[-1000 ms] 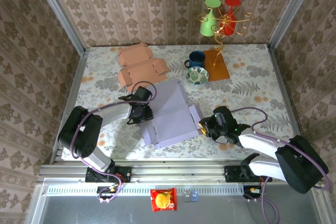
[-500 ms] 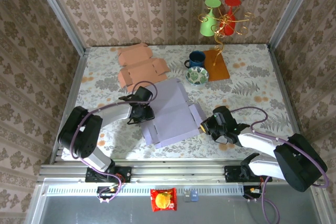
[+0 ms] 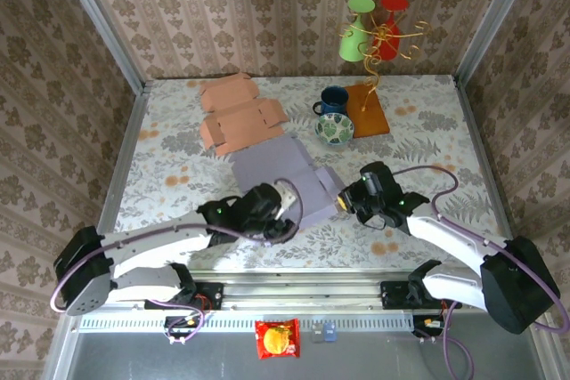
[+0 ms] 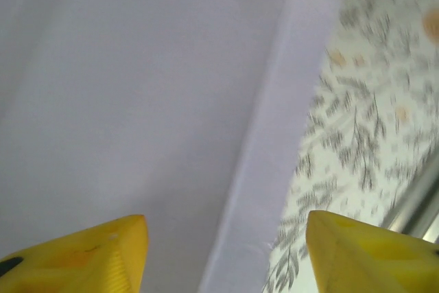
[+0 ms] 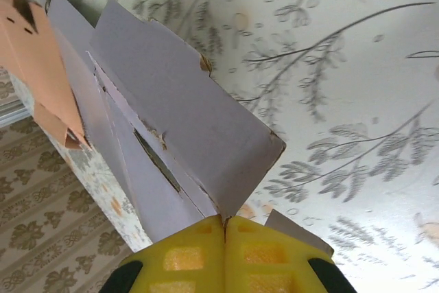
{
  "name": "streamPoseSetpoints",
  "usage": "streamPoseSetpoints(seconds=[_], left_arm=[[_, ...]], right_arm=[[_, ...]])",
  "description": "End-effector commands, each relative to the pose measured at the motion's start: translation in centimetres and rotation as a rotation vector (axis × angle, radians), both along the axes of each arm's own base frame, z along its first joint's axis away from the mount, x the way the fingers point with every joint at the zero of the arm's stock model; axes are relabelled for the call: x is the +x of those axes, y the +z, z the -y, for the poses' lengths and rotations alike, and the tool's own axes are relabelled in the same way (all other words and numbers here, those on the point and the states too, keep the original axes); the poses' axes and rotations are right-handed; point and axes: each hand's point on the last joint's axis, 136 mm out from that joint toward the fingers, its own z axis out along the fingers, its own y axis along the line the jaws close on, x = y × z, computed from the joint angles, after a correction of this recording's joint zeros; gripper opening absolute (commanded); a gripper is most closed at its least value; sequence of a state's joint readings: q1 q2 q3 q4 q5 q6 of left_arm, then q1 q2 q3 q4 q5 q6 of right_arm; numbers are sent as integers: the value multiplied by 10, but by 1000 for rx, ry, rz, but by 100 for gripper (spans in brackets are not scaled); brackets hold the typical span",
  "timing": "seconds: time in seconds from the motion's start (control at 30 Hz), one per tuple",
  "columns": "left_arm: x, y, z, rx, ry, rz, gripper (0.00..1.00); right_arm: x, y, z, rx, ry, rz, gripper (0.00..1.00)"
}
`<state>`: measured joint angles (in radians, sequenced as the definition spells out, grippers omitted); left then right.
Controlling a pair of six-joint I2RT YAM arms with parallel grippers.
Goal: Fold the paper box
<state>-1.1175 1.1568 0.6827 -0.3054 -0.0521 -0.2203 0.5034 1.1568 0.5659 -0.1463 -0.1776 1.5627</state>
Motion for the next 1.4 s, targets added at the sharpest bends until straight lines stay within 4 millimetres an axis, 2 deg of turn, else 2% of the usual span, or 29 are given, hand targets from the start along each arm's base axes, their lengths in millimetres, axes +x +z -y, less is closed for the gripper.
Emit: streamPoseSetpoints(seconds=[0.0, 0.23, 0.47, 0.63, 0.83, 1.07, 1.13, 1.17, 1.23, 1.3, 1.37], left_arm=[[8, -1, -13, 96, -63, 175, 67], [5, -11, -6, 212, -154, 270, 74], [15, -2, -6, 259, -121, 364, 70], [30, 7, -10, 311, -62, 425, 56], [30, 25, -6, 301, -84, 447, 34], [32, 38, -6, 301, -77, 457, 11], [32, 41, -4, 295, -78, 459, 1], [32, 43, -4, 296, -77, 461, 0], [34, 48, -4, 292, -68, 467, 0], [35, 53, -3, 281, -61, 470, 0], [37, 61, -2, 264, -42, 476, 0]], right_arm=[[-4, 2, 0, -10, -5, -75, 0], [3, 15, -5, -3, 2, -103, 0], [4, 22, -1, -8, 2, -143, 0], [2, 23, 0, -18, 36, -217, 0], [5, 26, 0, -20, 58, -255, 0], [18, 43, -7, -14, 95, -236, 0], [20, 49, -6, -10, 90, -223, 0], [22, 53, -5, -13, 84, -213, 5], [23, 68, 2, -41, 65, -169, 21], [24, 88, 14, -75, 24, -103, 34], [19, 112, 32, -118, -36, -36, 43]])
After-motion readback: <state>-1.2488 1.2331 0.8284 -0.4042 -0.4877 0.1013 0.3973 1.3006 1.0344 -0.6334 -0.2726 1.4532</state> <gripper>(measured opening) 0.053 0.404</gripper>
